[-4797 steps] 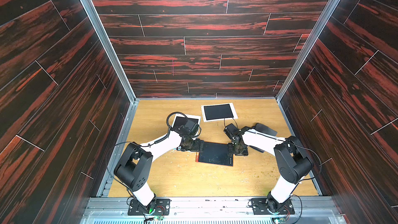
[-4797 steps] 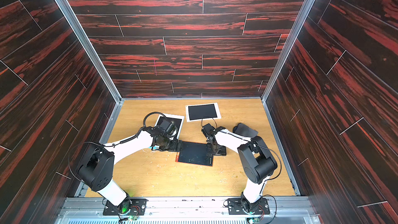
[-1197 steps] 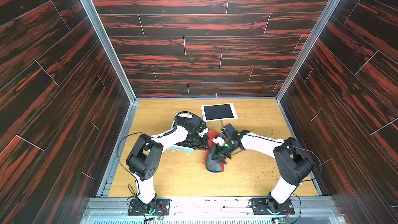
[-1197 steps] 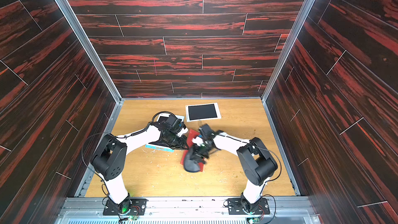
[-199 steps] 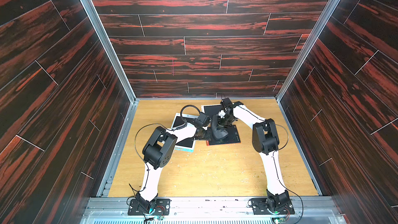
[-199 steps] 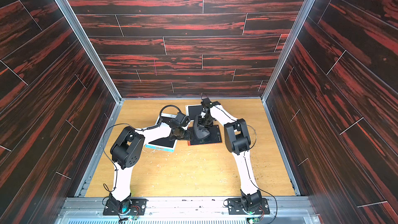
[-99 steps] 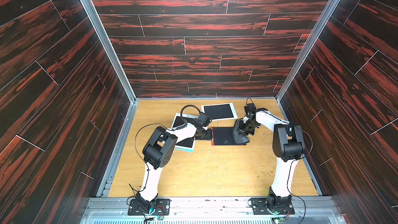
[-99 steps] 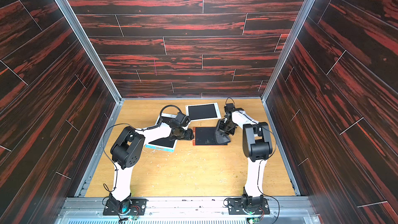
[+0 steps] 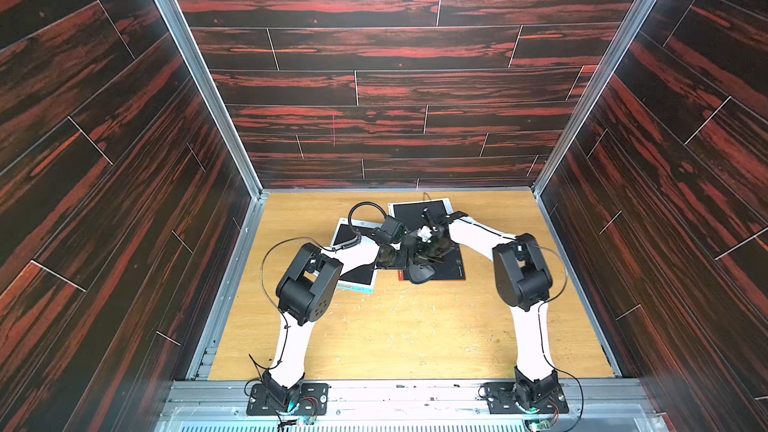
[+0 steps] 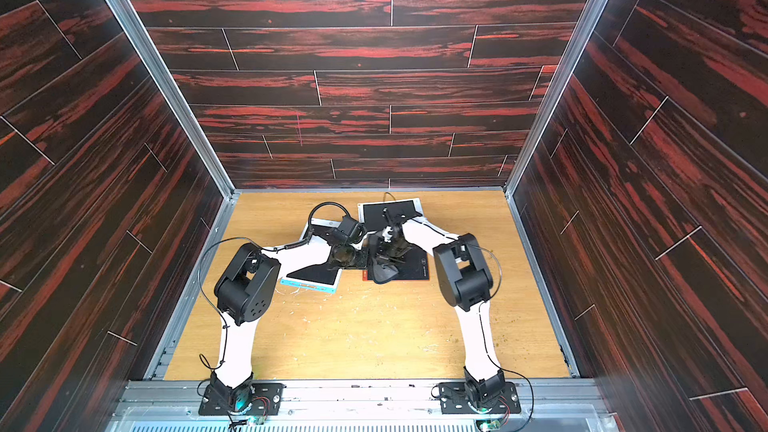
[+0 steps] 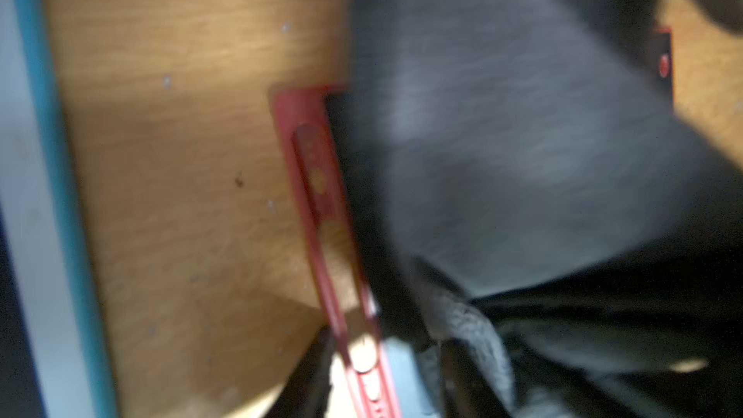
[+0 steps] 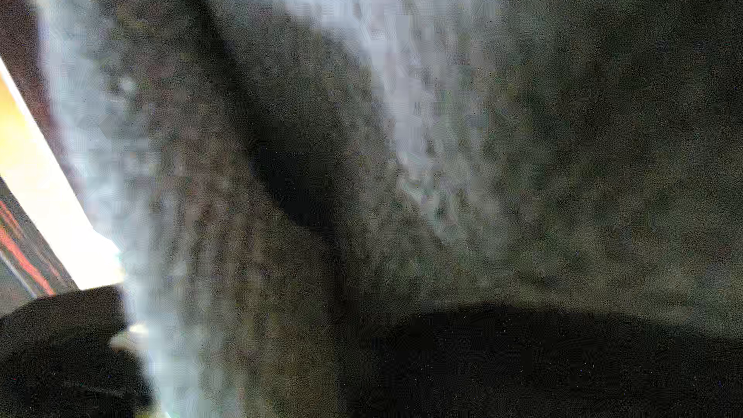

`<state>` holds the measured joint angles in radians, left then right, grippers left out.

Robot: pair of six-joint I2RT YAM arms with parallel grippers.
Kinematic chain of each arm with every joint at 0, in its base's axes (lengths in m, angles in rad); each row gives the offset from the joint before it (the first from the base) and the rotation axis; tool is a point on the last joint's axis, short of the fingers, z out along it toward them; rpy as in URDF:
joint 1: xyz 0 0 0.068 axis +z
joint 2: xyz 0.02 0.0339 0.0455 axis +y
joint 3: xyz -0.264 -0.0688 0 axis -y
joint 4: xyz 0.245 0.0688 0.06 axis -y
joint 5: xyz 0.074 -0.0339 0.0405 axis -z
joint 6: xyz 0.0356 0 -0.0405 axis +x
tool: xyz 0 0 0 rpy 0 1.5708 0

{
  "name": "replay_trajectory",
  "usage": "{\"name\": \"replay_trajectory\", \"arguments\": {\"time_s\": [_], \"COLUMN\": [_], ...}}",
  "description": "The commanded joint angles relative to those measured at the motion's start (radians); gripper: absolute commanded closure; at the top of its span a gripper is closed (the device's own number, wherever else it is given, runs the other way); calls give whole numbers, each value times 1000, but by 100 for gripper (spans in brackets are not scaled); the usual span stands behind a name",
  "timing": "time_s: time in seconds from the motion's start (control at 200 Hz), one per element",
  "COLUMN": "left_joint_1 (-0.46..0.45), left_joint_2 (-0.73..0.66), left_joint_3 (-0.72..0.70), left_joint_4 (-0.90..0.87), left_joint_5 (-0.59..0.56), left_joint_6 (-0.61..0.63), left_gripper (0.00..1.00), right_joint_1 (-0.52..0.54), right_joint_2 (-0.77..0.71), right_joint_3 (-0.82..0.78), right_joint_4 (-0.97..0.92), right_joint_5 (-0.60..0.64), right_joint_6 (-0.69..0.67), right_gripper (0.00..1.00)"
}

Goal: Wipe the drawing tablet
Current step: Wipe the dirt from the drawing tablet.

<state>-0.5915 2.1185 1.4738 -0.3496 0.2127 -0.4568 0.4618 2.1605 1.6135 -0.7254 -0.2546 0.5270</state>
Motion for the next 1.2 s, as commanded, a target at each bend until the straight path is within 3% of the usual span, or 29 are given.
{"name": "replay_trajectory", "arguments": {"time_s": [0.0,0.15,0.331,0.651,0.912,1.017,1.197], "left_joint_1": [-10,-14,-42,-59,-72,-77,-77], "left_joint_2": [38,69,128,190,211,210,195], "left_joint_3": [52,136,241,299,304,297,266], "left_joint_4": [-153,-304,-415,-457,-449,-446,-412], "left_joint_5": [-115,-252,-365,-392,-364,-363,-348], "left_joint_6": [60,130,165,156,143,144,141], "left_gripper": [61,62,66,67,67,67,67], "right_joint_1": [-84,-127,-126,-116,42,-28,-281], "right_joint_2": [-86,-136,-111,-118,-59,-116,-285], "right_joint_3": [-97,-193,-253,-291,-221,-354,-599], "right_joint_4": [-48,9,107,137,181,239,237], "right_joint_5": [62,17,-125,-144,-264,-216,-126], "right_joint_6": [-17,-20,17,-5,60,88,32], "right_gripper": [100,100,100,100,100,100,100]}}
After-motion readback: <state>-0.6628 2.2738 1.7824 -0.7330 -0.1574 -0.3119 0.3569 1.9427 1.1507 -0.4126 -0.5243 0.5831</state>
